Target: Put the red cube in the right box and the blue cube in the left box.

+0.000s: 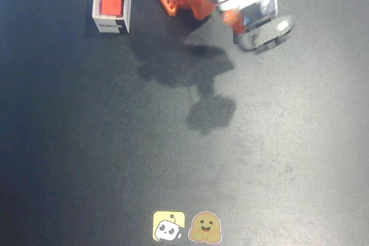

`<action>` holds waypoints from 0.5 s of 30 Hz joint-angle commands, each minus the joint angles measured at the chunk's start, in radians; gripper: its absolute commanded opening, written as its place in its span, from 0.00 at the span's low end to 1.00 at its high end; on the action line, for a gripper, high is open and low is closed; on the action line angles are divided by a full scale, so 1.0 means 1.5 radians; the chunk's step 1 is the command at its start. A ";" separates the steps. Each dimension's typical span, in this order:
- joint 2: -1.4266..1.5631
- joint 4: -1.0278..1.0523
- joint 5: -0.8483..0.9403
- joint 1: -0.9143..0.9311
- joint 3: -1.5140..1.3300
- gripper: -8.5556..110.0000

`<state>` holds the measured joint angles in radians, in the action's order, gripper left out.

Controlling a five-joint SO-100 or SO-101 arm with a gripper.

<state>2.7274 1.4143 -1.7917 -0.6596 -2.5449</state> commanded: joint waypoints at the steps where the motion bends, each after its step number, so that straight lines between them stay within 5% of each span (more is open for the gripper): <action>1: 0.012 -0.021 0.095 0.153 0.007 0.07; 7: 0.013 -0.073 0.238 0.380 -0.010 0.07; 15: 0.194 -0.039 0.220 0.445 -0.090 0.07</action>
<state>2.8731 1.3330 -1.4312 0.0015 -2.6461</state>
